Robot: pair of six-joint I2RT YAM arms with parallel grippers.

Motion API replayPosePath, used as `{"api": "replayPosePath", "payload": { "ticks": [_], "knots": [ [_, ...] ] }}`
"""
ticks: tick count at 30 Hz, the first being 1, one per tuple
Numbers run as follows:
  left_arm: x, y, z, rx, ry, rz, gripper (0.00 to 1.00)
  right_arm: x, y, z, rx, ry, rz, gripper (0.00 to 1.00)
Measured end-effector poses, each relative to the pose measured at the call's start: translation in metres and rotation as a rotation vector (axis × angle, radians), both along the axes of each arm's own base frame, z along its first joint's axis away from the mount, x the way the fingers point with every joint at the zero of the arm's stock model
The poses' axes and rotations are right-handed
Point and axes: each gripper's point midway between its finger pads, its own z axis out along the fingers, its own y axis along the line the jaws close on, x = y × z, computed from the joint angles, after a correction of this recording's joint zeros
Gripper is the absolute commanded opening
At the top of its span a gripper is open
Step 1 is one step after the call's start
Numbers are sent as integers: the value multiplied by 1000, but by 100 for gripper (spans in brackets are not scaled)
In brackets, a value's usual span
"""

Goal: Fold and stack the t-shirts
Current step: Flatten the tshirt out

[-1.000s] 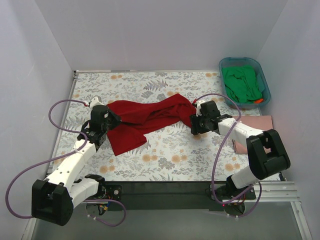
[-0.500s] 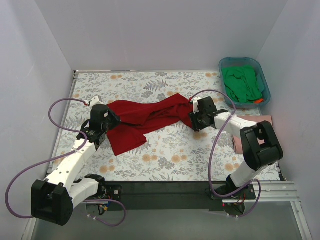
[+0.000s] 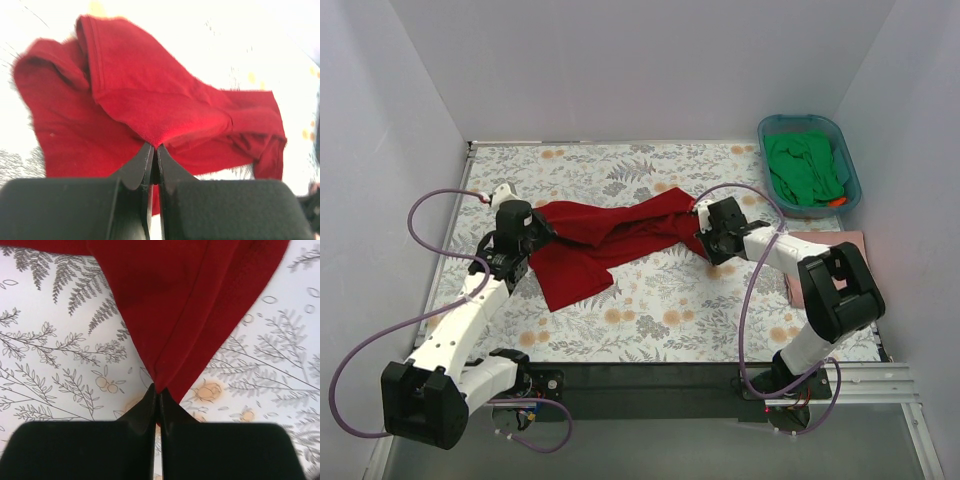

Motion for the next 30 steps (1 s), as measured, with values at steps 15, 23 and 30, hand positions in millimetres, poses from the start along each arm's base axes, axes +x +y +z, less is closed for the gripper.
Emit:
{"api": "replayPosePath", "payload": {
  "ticks": [15,23,30],
  "knots": [
    [82,110,175,164,-300,313,0,111,-24,278,-19,-713,-243,1],
    [20,132,283,279,-504,405,0,59,-35,380,100,-916,-165,1],
    [-104,137,411,335,-834,443,0,-48,-50,492,283,-1191,15,1]
  ]
}}
